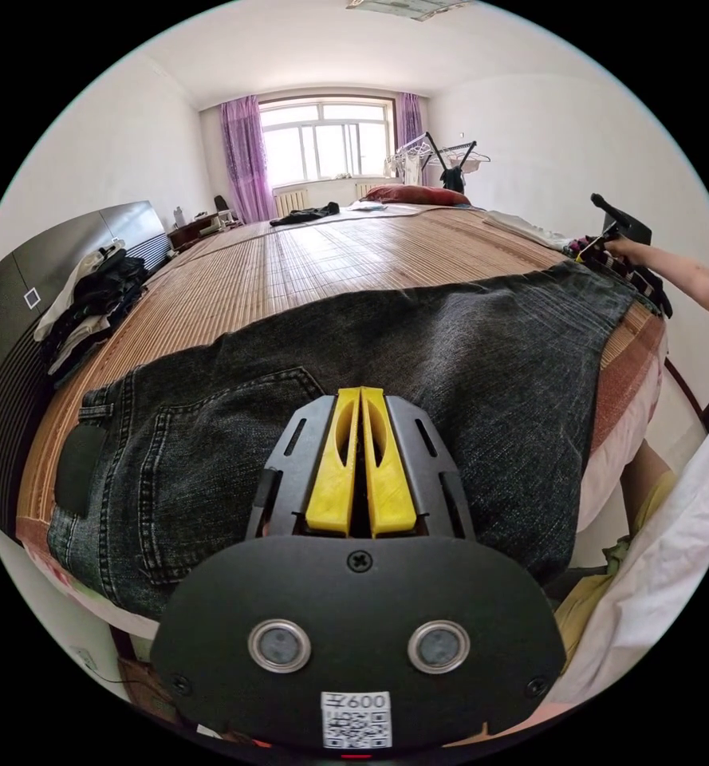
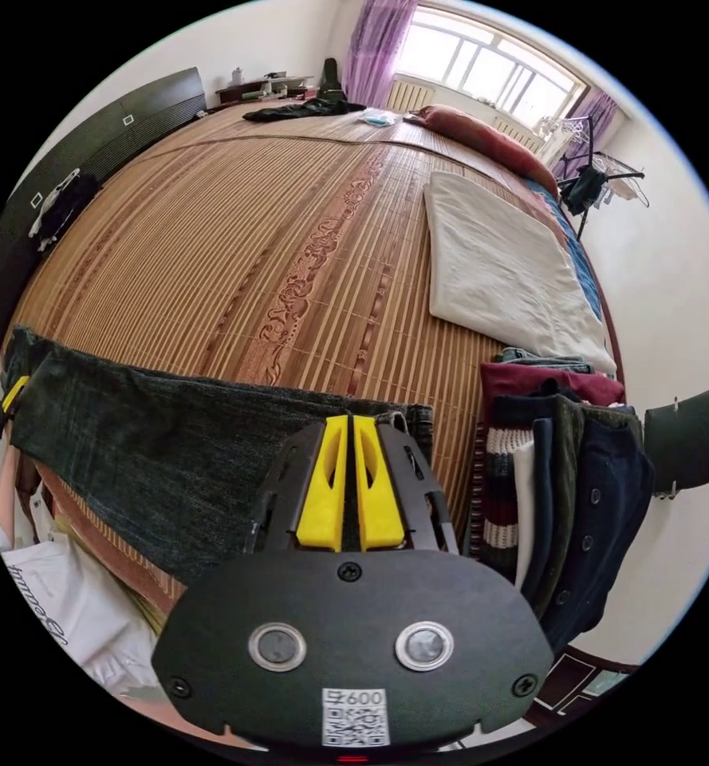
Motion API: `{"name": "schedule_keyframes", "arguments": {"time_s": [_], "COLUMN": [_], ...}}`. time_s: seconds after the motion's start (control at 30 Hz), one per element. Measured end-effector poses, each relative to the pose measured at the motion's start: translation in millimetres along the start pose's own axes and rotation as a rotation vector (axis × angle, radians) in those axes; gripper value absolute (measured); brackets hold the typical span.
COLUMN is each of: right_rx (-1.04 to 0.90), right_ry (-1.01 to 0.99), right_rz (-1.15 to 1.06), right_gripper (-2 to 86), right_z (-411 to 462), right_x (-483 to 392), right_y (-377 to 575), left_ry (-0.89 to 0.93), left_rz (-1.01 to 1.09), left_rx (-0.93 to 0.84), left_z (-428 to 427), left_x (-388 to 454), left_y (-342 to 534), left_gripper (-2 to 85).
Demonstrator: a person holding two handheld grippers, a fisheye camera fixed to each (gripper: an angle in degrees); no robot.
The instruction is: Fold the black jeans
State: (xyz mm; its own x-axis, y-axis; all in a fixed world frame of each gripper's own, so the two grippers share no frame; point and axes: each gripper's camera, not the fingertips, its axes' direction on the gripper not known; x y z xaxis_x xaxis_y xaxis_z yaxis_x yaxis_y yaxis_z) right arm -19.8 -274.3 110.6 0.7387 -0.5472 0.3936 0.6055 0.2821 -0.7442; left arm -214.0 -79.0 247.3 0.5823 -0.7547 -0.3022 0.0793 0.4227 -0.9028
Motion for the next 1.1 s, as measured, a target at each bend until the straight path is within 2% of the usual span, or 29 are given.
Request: {"name": "schedule_keyframes", "arguments": {"time_s": [0.3, 0.47, 0.5, 0.57, 0.67, 0.7, 0.77, 0.8, 0.87, 0.93, 1.1], "right_rx": [0.095, 0.054, 0.033, 0.117, 0.18, 0.195, 0.196, 0.194, 0.188, 0.225, 0.238], "right_ry": [0.053, 0.049, 0.049, 0.01, -0.185, -0.186, 0.026, 0.092, 0.033, 0.068, 0.01], "right_rz": [-0.05, 0.04, 0.091, 0.181, 0.41, 0.528, 0.671, 0.653, 0.509, 0.405, 0.332], "right_gripper": [-0.8, -0.6, -0.3, 0.3, 1.4, 1.0, -0.1, -0.4, -0.7, -0.8, -0.8], "right_z": [-23.9, 20.1, 38.6, 40.0, 47.4, 48.6, 43.2, 41.0, 45.1, 48.3, 81.8], "right_x": [-1.6, 8.5, 14.8, 30.8, 88.2, 111.2, 129.9, 132.6, 125.9, 104.3, 82.2], "right_y": [8.3, 2.2, 4.2, 16.1, 43.7, 61.3, 85.5, 91.9, 87.3, 80.9, 62.2], "left_ry": [0.0, 0.002, 0.003, 0.006, 0.009, 0.012, 0.021, 0.026, 0.034, 0.045, 0.075], "left_rz": [0.001, 0.0, 0.0, -0.001, -0.002, -0.004, -0.008, -0.011, -0.015, -0.021, -0.041], "left_rx": [0.002, 0.004, 0.004, 0.004, 0.004, 0.005, 0.006, 0.007, 0.008, 0.01, 0.01], "left_z": [-4.5, -9.9, -10.7, -14.3, -19.8, -22.2, -26.2, -29.1, -33.6, -38.3, -53.7], "left_x": [-5.5, -7.4, -7.6, -8.3, -8.7, -9.0, -10.0, -10.6, -11.1, -11.9, -12.3], "left_y": [-8.5, -12.6, -13.1, -15.2, -17.5, -18.3, -19.5, -20.1, -21.0, -21.6, -24.3], "left_gripper": [0.3, 0.3, 0.3, 0.3, 0.3, 0.2, 0.2, 0.2, 0.2, 0.1, 0.2]}}
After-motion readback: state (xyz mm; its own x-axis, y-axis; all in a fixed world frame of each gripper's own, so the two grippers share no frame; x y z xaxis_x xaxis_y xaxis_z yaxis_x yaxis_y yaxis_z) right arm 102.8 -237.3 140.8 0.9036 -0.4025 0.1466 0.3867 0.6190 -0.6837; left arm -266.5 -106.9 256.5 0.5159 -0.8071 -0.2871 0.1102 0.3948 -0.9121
